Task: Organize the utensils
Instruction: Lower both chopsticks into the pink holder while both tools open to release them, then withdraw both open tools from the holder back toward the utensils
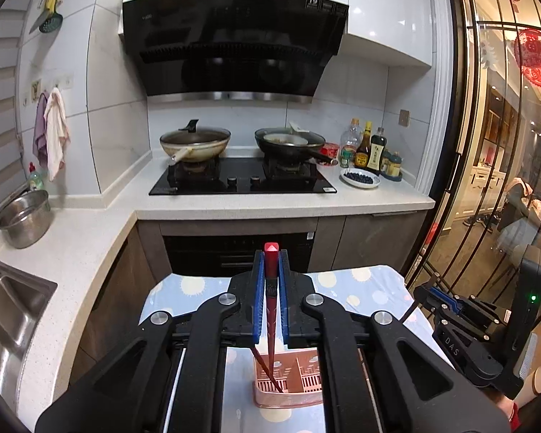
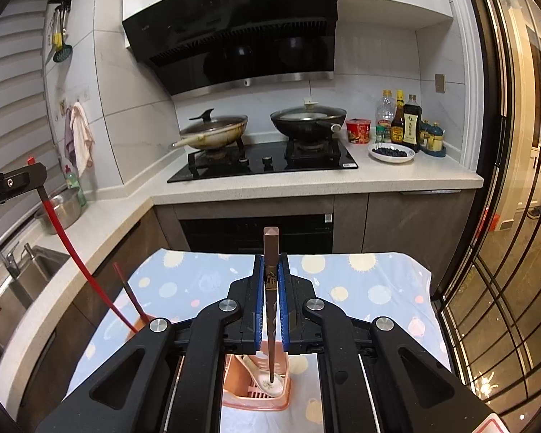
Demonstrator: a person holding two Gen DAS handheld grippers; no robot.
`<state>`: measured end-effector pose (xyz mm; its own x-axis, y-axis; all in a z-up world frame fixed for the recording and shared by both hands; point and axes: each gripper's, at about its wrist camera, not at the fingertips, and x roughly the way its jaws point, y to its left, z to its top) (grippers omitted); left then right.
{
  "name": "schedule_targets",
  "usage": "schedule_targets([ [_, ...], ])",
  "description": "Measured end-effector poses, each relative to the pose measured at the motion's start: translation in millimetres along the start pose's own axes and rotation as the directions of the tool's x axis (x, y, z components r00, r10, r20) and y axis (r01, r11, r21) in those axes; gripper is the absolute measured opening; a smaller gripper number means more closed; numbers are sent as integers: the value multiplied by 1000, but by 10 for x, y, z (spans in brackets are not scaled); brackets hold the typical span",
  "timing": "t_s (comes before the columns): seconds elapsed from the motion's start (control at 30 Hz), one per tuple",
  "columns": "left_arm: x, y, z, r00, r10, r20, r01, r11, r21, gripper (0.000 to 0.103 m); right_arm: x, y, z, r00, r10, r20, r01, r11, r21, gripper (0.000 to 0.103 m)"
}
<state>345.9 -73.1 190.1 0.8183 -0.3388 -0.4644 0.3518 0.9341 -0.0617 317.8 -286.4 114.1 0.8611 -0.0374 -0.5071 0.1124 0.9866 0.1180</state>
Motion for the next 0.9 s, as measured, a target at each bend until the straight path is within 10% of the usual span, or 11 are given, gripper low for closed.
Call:
schedule_targets([
  [0.3, 302, -21, -266, 997, 28, -72, -27, 1000, 15, 12, 166, 10, -153, 999, 8, -45, -8, 1000, -5, 8],
  [0.37, 337, -17, -314, 996, 47, -82, -46, 999, 8, 57, 140, -13, -175, 999, 4, -40, -3, 1000, 3, 16],
  [0.43, 316, -23, -373, 995, 80, -67, -80, 997, 9, 68, 90, -25, -186, 1000, 2, -29, -2, 1000, 9, 23],
  [0.9, 166, -87, -707, 989, 108, -103, -103, 993, 50, 69, -277, -6, -393, 1000, -2, -4, 2, 1000, -6, 32],
])
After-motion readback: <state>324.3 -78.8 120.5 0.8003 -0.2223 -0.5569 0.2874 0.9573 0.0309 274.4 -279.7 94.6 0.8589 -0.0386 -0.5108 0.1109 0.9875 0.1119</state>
